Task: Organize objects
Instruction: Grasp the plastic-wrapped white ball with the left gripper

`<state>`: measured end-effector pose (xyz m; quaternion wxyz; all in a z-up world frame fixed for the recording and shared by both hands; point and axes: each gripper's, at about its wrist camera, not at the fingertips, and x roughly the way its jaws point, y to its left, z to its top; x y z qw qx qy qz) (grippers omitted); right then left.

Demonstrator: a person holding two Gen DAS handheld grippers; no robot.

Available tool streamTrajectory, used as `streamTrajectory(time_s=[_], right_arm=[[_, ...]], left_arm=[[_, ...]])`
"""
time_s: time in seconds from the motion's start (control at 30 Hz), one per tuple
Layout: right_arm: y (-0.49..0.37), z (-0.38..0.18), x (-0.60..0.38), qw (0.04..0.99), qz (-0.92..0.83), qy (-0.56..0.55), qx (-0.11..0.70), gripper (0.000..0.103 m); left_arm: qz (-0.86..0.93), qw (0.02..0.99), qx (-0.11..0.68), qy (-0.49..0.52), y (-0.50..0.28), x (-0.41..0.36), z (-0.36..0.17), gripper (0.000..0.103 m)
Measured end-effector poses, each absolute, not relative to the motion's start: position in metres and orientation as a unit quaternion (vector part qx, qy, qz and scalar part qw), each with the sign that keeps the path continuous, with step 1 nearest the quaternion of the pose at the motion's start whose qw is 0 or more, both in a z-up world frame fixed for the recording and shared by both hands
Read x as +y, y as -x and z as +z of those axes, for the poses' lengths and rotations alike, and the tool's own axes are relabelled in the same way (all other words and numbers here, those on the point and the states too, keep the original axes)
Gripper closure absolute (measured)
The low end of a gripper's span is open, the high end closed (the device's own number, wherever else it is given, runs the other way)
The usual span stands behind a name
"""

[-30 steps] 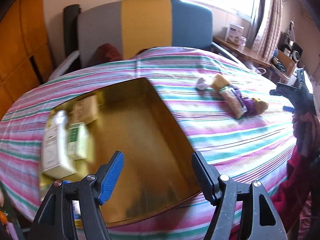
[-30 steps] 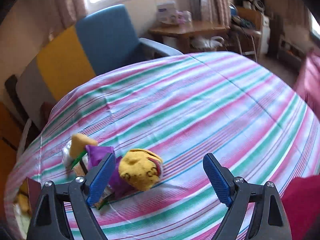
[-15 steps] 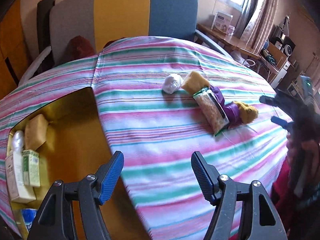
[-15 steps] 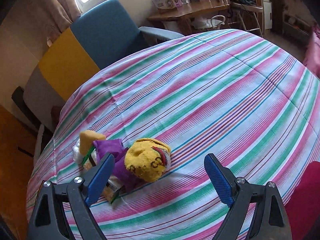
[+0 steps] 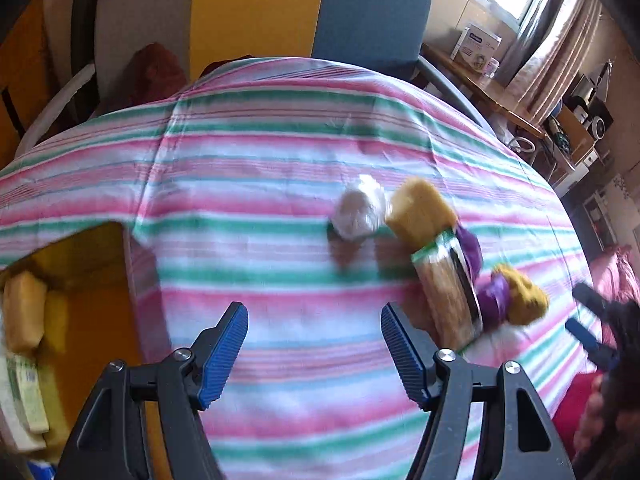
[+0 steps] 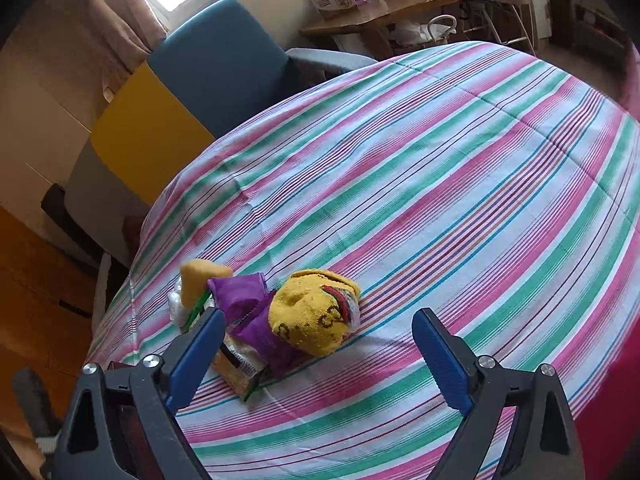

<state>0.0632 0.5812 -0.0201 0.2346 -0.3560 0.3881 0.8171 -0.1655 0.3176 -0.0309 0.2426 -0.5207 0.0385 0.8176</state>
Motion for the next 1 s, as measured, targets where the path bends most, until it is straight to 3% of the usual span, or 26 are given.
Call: streamTrajectory(time_s=[0.4,0.57,0.77,0.8,0.83,1.0], right_arm=[[-0.056,-0.024,0.573,0.201,0.819,0.367,0.393,0.007],[-0.053,-0.027,0.572,0.196,0.817,0.375,0.392,0.007],[-0.052,-0.031,0.574,0.198,0.814,0.380,0.392,0.007],[-0.053,-0.031,0.575,0.201,0.814,0.379,0.392,0.007],[-0.053,-0.031,0.576,0.203,0.813,0.379,0.392,0.007],[-0.054,-0.030,0.578,0.211,0.814,0.378,0.387,0.007]], left_arm=[[0.835,0.253,0.050,0.487,0.230,0.376,-0.040,0.036],[0.822,0.245,0.028,0.513,0.258,0.396,-0.064,0.053],[0.807,0.264,0.027,0.527,0.253,0.410,-0.083,0.052],[0.808,0.263,0.042,0.525,0.249,0.413,-0.083,0.054],[0.812,0.257,0.062,0.521,0.245,0.415,-0.084,0.064],[0.811,0.251,0.072,0.524,0.228,0.403,-0.082,0.067]])
